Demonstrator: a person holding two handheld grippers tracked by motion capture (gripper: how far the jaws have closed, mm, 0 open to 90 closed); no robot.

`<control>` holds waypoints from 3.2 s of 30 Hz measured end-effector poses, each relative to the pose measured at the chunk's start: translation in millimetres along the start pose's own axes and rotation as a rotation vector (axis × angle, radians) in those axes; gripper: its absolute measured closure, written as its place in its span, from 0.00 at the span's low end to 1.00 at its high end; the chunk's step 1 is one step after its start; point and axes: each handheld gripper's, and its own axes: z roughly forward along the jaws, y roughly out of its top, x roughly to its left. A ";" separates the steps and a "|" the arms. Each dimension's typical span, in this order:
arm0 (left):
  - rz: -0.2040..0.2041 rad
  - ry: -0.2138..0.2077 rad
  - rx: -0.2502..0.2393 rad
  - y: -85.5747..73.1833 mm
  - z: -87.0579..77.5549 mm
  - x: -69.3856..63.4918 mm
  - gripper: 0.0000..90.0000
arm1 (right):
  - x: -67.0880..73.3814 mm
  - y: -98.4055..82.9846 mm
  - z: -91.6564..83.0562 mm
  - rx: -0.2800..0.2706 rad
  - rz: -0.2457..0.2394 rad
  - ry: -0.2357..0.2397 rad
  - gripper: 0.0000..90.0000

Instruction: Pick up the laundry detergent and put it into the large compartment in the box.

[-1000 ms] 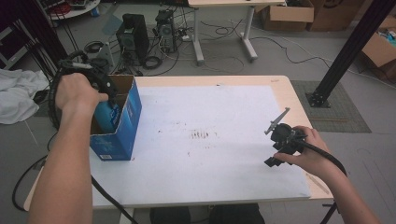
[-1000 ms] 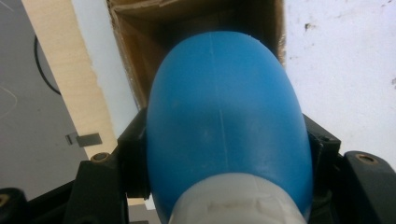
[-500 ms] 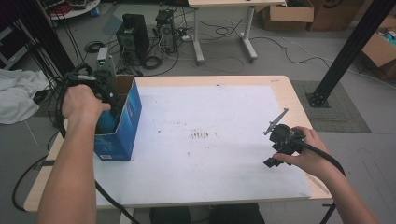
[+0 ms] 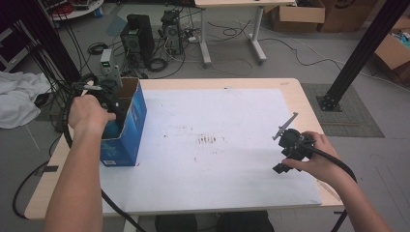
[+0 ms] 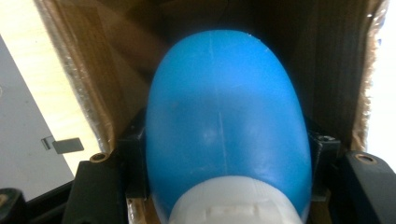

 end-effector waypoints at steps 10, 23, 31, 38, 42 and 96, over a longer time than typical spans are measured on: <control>-0.003 -0.009 0.001 0.0 10.3 -1.1 0.41 | -0.3 -0.1 0.5 0.003 0.004 -0.001 0.27; -0.002 -0.002 0.001 -1.0 11.3 -2.9 0.41 | 0.8 0.9 0.2 0.005 0.001 0.000 0.27; 0.003 0.001 0.005 -1.0 11.3 -2.6 0.41 | 1.7 1.3 -0.3 0.005 0.001 0.000 0.27; 0.002 0.000 0.006 -1.1 11.4 -3.2 0.41 | 1.8 1.2 -1.3 0.004 0.002 0.001 0.27; 0.001 0.001 0.005 -1.4 11.5 -3.3 0.41 | 1.9 1.1 -1.1 0.005 -0.001 0.002 0.27; -0.002 0.059 -0.019 -6.3 -5.9 -6.9 0.29 | 5.1 -2.1 -9.1 -0.010 -0.003 -0.010 0.27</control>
